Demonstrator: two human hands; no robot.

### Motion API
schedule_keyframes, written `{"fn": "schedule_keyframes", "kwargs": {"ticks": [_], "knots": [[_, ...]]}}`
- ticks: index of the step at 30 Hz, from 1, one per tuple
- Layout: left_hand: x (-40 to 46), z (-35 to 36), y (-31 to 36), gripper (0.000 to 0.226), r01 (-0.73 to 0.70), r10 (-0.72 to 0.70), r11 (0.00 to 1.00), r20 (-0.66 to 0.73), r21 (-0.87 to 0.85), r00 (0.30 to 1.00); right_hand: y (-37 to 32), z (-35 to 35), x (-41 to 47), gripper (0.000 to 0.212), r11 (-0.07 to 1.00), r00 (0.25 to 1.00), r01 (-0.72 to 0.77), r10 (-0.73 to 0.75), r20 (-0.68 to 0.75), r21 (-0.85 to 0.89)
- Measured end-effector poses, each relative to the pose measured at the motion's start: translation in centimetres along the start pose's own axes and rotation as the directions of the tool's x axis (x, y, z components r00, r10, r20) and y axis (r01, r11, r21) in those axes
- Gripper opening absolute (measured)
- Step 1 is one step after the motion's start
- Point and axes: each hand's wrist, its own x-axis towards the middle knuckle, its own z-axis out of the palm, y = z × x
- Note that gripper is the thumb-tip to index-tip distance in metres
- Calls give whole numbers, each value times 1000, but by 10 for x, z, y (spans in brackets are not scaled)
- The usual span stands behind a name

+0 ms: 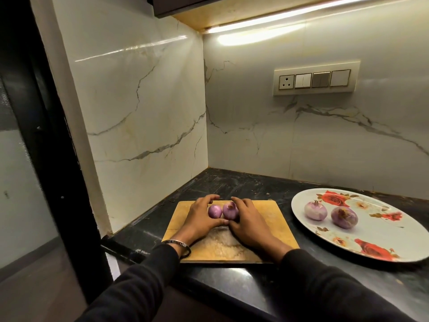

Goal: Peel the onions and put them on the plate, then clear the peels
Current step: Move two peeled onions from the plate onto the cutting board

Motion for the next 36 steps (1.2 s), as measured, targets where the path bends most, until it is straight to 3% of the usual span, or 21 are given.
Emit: {"fn": "schedule_keyframes", "kwargs": {"ticks": [12,19,30,36], "knots": [[-3,-10,10,86,18,-20,998,42,57,999,-4,-11,-5,76,998,1000,-29,29,-8,48],[6,-5,42,76,-43,39,993,42,114,998,19,-50,-19,74,997,999,-2,-1,-36,-79],[30,88,140,75,-242,209,959,210,145,955,95,-139,-56,70,960,980,-186,166,-111,-211],[42,145,184,75,-306,246,934,291,184,925,135,-175,-72,57,923,961,-252,204,-186,-290]]}}
